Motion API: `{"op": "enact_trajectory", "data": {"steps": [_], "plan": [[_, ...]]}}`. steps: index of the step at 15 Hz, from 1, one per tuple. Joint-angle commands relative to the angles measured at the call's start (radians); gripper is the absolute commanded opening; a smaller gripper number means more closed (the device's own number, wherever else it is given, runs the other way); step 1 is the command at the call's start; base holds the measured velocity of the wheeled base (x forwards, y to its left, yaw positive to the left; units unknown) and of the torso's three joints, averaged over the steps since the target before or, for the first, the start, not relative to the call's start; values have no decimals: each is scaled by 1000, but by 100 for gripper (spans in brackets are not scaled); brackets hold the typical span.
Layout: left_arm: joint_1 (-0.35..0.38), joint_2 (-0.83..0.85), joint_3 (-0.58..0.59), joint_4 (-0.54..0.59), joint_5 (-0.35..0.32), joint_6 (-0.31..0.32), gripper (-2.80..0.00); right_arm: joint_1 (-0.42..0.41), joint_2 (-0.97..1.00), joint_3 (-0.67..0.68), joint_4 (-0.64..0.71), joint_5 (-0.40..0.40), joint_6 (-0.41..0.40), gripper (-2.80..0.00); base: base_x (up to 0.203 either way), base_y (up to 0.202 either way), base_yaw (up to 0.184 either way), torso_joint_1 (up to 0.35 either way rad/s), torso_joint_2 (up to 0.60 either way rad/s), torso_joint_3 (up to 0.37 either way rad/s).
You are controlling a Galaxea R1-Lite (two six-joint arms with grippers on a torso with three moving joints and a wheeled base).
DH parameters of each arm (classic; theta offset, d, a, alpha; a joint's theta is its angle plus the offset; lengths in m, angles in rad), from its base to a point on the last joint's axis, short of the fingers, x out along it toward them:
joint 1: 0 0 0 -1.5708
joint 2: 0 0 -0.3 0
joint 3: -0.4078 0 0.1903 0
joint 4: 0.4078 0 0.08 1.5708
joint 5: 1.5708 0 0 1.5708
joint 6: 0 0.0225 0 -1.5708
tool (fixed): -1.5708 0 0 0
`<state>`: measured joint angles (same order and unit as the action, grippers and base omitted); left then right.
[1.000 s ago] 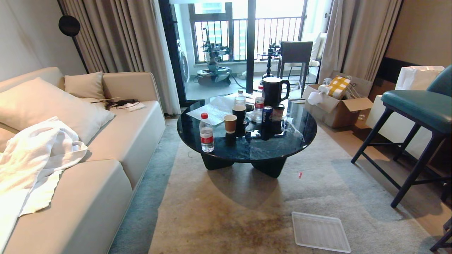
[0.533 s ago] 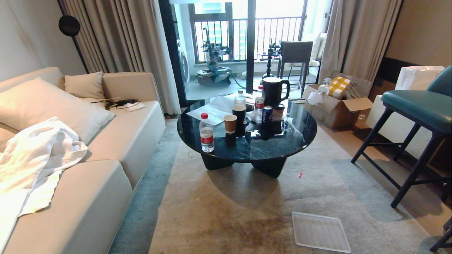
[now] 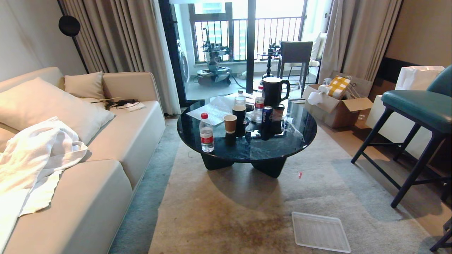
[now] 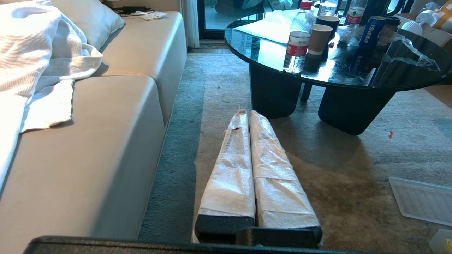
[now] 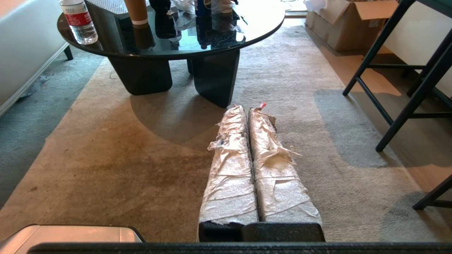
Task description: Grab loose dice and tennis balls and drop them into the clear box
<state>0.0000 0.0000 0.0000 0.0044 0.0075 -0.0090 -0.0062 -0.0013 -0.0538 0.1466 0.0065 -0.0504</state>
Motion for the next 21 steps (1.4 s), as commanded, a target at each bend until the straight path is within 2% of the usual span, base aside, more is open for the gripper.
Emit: {"op": "enact_trajectory", "data": {"steps": [1,21], "plan": [[0,0,2,0,0,0,-280,0,0,0,1,1,-2,-280,0,0,0,0,0,0],[0,0,0,0,0,0,-280,0,0,0,1,0,-2,-280,0,0,0,0,0,0]]}}
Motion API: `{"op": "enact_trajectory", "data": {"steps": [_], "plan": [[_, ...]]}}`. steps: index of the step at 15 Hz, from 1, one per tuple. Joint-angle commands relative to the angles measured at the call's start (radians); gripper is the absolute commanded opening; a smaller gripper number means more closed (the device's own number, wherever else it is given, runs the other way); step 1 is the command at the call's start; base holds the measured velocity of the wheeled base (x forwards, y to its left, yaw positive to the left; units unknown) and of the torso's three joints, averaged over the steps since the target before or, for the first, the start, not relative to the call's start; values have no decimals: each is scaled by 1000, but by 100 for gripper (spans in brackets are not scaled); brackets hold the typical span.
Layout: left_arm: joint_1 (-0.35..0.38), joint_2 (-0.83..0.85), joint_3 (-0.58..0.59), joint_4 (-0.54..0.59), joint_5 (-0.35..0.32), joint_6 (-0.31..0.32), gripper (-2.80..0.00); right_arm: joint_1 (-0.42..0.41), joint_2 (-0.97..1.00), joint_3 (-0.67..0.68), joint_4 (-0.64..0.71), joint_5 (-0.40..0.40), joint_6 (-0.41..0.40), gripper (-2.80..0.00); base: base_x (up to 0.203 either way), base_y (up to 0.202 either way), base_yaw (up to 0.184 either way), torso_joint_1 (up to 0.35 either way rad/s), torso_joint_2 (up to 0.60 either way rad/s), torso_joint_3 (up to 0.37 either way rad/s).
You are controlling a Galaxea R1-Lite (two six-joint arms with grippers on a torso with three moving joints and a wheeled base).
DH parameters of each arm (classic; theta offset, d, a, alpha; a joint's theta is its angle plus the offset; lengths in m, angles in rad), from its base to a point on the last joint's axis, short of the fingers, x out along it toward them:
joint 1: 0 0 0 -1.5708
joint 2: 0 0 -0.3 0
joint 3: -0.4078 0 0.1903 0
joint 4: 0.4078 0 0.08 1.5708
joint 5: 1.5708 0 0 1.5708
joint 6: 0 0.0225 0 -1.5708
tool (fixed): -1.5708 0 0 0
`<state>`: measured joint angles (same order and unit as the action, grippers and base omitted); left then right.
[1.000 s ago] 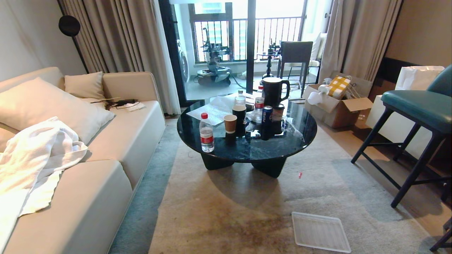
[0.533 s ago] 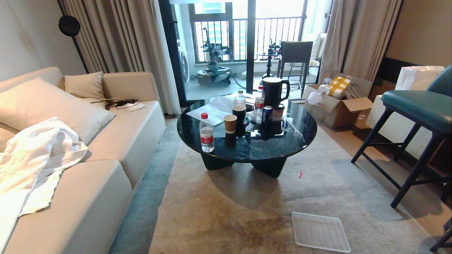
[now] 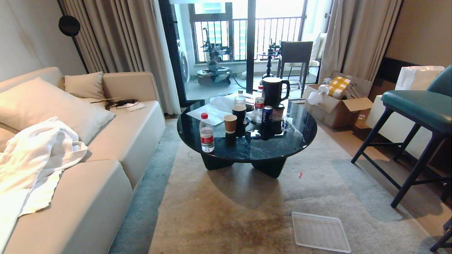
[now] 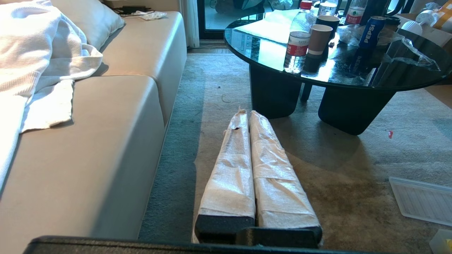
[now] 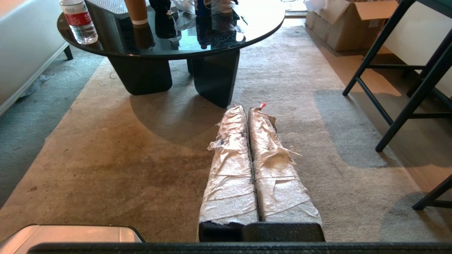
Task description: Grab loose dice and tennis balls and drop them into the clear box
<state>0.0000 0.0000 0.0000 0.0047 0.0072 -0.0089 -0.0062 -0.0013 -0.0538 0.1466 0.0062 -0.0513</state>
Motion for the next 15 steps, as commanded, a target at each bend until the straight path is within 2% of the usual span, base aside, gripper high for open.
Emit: {"op": "enact_trajectory", "data": {"steps": [1,15], "plan": [[0,0,0,0,0,0,-280,0,0,0,1,0,-1,-280,0,0,0,0,0,0],[0,0,0,0,0,0,-280,0,0,0,1,1,1,-280,0,0,0,0,0,0]]}}
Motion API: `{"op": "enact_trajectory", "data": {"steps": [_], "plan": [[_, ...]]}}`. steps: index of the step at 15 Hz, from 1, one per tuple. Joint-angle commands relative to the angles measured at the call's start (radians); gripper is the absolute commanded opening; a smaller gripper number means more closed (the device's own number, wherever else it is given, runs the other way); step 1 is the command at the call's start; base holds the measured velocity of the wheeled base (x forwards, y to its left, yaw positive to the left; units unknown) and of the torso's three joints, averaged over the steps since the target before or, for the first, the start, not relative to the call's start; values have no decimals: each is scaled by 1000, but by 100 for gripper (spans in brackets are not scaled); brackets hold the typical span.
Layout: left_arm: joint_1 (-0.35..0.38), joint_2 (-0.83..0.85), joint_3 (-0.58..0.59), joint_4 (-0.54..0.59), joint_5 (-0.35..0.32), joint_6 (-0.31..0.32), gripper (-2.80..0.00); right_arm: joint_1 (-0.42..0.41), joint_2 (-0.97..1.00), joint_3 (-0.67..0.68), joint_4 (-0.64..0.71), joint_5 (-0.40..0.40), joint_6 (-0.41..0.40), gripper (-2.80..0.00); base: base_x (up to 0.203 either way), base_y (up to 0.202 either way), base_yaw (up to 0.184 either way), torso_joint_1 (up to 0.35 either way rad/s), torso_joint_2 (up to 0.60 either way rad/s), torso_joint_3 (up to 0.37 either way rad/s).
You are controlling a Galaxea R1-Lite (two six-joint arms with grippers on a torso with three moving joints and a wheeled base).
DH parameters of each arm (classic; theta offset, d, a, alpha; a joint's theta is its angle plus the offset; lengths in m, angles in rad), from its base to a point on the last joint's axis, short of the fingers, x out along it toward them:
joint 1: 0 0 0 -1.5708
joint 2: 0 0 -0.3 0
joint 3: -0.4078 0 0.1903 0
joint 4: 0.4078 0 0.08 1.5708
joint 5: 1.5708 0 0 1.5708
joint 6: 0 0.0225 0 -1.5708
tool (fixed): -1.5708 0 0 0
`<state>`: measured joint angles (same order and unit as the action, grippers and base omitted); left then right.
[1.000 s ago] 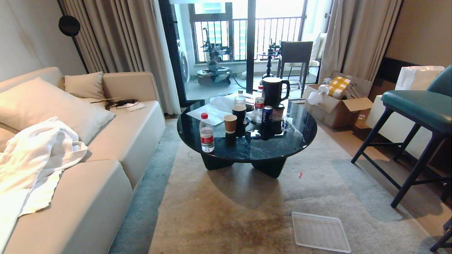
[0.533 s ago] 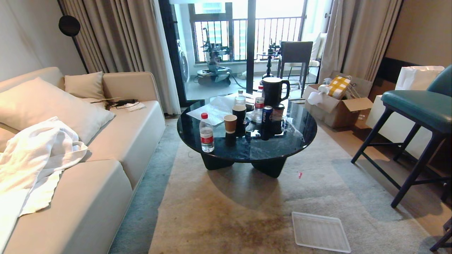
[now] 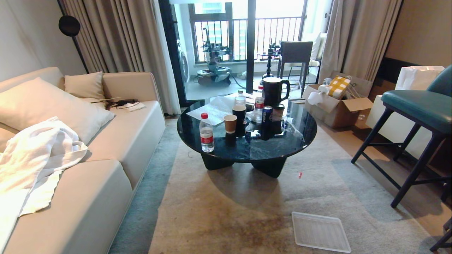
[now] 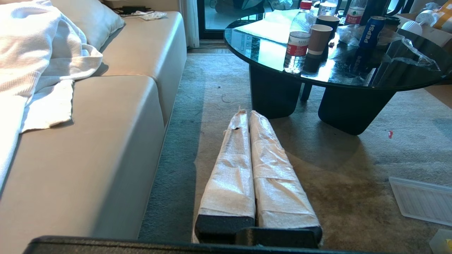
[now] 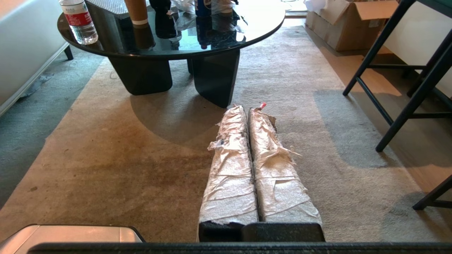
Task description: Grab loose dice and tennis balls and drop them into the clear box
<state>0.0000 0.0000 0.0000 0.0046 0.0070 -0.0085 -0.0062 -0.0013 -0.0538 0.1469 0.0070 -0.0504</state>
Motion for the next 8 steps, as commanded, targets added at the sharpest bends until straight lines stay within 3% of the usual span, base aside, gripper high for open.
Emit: {"op": "enact_trajectory", "data": {"steps": [1,8], "plan": [[0,0,0,0,1,-1,-280,0,0,0,0,1,0,-280,0,0,0,0,0,0],[0,0,0,0,1,-1,-280,0,0,0,0,1,0,-280,0,0,0,0,0,0]]}}
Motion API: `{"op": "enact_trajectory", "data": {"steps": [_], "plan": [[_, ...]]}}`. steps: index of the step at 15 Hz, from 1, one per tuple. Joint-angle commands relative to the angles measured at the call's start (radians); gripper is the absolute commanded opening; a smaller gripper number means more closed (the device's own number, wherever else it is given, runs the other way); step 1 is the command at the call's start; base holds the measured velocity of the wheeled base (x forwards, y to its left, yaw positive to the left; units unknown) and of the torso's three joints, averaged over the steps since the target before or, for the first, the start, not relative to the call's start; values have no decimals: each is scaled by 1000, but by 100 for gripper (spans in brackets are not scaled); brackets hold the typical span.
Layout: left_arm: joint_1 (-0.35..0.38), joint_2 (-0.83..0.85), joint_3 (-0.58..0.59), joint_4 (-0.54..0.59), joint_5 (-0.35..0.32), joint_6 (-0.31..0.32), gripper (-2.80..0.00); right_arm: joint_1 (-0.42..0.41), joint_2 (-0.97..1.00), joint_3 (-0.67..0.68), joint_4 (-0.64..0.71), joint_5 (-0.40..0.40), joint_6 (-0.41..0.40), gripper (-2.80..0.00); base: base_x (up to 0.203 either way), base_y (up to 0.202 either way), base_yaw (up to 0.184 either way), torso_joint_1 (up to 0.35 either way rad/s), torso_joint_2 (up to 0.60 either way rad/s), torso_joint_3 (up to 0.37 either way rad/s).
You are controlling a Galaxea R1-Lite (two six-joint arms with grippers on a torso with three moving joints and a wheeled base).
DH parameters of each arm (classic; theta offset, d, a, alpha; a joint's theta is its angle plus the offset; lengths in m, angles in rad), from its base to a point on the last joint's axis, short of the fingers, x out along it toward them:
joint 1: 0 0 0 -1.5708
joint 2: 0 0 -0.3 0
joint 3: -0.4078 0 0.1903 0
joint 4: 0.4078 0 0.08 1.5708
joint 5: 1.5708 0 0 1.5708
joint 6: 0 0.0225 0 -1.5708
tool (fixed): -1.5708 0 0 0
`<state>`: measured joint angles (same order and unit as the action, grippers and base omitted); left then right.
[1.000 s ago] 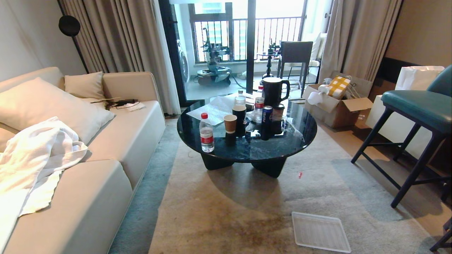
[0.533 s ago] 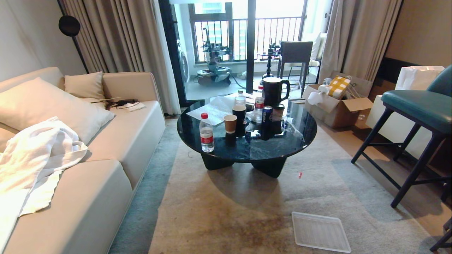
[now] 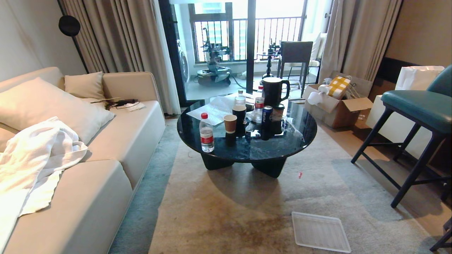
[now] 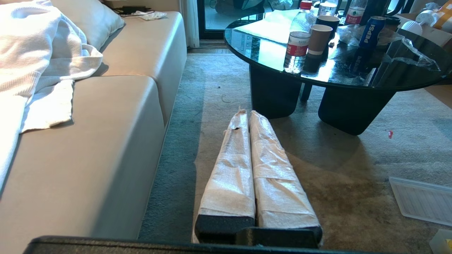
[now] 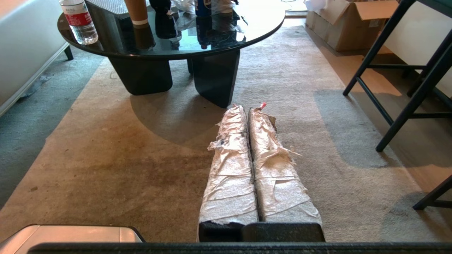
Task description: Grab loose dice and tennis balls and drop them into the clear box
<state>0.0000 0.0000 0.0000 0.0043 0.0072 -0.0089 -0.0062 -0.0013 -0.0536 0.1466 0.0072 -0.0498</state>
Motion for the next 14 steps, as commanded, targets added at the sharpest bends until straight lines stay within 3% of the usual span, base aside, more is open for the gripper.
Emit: {"op": "enact_trajectory", "data": {"steps": [1,14], "plan": [[0,0,0,0,0,0,-280,0,0,0,1,0,-1,-280,0,0,0,0,0,0],[0,0,0,0,0,0,-280,0,0,1,-1,-3,-2,-280,0,0,0,0,0,0]]}}
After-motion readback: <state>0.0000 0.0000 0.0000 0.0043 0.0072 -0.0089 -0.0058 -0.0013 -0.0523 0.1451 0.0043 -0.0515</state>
